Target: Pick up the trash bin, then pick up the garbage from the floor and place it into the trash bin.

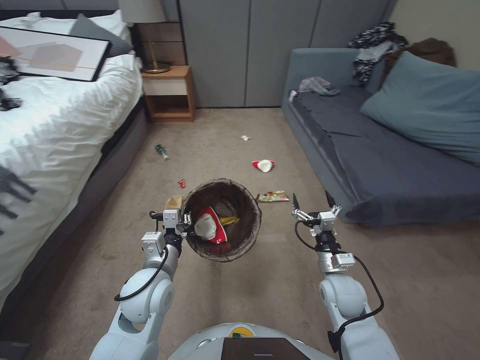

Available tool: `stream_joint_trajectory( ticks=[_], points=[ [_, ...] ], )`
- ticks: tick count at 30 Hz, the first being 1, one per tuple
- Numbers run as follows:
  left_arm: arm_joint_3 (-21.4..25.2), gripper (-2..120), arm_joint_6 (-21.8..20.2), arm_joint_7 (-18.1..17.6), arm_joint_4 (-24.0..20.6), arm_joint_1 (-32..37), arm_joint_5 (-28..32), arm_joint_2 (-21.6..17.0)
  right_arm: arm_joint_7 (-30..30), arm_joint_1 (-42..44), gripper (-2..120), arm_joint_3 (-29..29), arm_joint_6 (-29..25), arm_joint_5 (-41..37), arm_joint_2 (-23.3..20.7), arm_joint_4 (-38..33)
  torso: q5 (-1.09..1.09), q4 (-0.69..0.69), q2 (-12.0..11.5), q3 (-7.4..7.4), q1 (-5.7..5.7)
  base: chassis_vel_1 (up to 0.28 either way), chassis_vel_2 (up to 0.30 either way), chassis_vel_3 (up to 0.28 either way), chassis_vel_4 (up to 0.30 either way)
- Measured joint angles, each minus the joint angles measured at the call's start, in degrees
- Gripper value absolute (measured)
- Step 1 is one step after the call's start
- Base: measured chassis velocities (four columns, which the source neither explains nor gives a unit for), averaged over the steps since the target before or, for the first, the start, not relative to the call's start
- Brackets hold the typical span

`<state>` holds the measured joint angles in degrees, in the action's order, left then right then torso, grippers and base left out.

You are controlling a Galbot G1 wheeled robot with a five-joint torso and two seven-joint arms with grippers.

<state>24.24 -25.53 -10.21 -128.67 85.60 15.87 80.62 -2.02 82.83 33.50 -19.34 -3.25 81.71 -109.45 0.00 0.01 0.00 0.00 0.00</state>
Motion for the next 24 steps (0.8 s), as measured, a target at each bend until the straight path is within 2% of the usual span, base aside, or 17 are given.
stream_joint_trajectory(
  ticks=[6,24],
  points=[
    [0.0,0,0.4,-0.1,0.6,0.0,-0.3,0.0,-0.1,-0.1,100,0.7,0.0,-0.3,0.0,0.1,0.0,0.02,0.0,0.0,0.0,0.079,0.086,0.098,0.092],
    [-0.1,0,0.6,0.0,0.7,-0.2,-0.4,0.0,-0.3,-0.2,100,1.4,0.0,-0.6,0.0,0.1,0.0,-0.03,0.0,0.0,0.0,0.0,0.0,0.0,0.0]
  ],
)
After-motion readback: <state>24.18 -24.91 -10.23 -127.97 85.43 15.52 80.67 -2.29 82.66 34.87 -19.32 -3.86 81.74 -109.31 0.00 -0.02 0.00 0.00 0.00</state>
